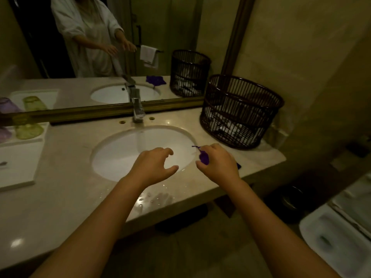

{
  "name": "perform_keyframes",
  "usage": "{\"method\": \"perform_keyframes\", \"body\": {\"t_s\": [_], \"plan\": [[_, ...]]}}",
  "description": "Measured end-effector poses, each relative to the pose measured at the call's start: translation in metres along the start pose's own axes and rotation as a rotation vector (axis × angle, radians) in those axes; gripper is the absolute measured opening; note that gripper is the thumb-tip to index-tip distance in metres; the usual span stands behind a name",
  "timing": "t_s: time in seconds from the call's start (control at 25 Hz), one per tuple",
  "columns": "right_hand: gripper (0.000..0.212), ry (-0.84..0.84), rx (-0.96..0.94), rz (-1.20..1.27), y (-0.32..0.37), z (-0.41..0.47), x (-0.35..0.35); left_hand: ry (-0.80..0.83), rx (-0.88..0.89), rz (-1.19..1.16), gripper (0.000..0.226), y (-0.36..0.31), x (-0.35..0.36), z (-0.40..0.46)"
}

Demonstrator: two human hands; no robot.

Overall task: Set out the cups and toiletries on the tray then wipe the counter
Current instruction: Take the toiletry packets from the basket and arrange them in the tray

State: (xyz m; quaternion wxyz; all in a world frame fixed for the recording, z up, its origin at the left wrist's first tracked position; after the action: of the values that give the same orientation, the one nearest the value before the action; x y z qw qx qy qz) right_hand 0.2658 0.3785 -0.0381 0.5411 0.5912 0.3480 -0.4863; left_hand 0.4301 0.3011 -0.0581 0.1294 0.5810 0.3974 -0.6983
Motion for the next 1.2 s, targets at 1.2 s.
{"method": "perform_keyframes", "body": {"t_s": [1.2], "plan": [[0.038, -0.125, -0.335, -0.387, -0.304, 0.267, -0.16, -0.325, 0.026, 0.404, 0.046, -0.149, -0.011, 0.376]]}}
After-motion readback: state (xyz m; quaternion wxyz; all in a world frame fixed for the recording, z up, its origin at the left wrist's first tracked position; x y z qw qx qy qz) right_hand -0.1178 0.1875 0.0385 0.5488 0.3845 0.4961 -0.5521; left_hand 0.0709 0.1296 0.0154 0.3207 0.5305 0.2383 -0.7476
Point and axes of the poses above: each hand's wrist, its own z-axis towards the middle knuckle, its own x-axis out of the palm, y = z × x, the point moved 4 cm from there along z, towards the middle knuckle, and after that the axes turned 13 degrees about y, right-handed, at the moved point
